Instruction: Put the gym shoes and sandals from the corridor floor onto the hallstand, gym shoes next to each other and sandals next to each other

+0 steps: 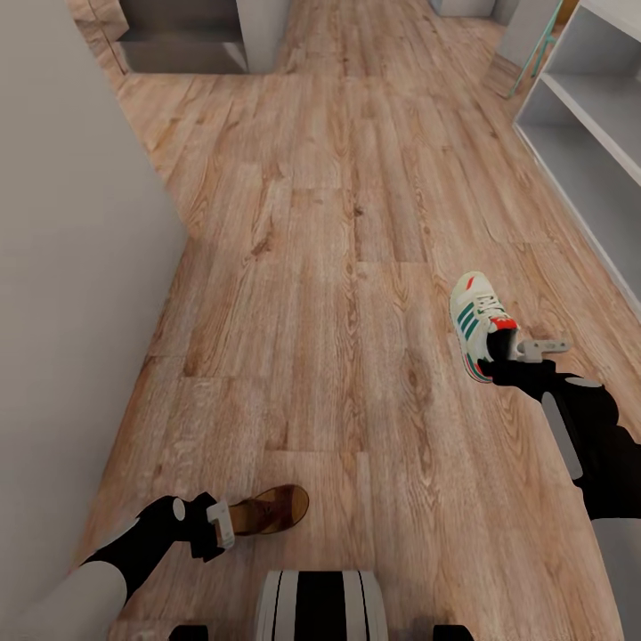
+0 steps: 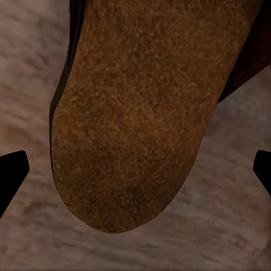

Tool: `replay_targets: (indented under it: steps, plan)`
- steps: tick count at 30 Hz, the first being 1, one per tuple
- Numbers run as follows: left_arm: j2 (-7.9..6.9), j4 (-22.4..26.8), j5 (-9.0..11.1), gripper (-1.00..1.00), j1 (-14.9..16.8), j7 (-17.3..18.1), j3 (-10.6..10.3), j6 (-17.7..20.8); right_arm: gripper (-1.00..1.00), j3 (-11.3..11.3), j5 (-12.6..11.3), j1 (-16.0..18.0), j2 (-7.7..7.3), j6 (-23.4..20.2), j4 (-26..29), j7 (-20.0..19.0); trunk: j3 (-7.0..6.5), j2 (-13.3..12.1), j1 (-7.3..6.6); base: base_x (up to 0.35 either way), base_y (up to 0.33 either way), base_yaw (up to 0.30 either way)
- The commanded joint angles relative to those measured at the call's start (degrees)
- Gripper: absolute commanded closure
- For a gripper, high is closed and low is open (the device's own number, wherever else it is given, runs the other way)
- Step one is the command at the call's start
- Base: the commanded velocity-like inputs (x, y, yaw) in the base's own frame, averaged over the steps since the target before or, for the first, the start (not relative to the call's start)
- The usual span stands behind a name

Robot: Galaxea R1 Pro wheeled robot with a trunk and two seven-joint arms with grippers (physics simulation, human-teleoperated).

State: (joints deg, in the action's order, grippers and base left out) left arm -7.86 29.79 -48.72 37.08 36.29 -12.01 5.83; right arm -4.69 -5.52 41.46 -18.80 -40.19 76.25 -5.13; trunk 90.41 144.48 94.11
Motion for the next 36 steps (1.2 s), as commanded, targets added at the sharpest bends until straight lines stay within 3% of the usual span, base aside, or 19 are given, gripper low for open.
replay_targets:
  steps: [1,36]
  plan:
    - [-0.05,0.2,0.0,-1.00,0.0,0.2,-0.3,0.4,1.00,-0.1,-0.5,0.0,-0.01,-0.3,0.1,0.0,0.26,0.0,0.01,0.000,0.000,0.000]
    - [-0.05,0.3,0.0,-1.00,0.1,-0.6,-0.3,0.4,1.00,-0.1,-0.5,0.0,-0.01,-0.3,0.1,0.0,0.71,0.1,0.06,0.000,0.000,0.000]
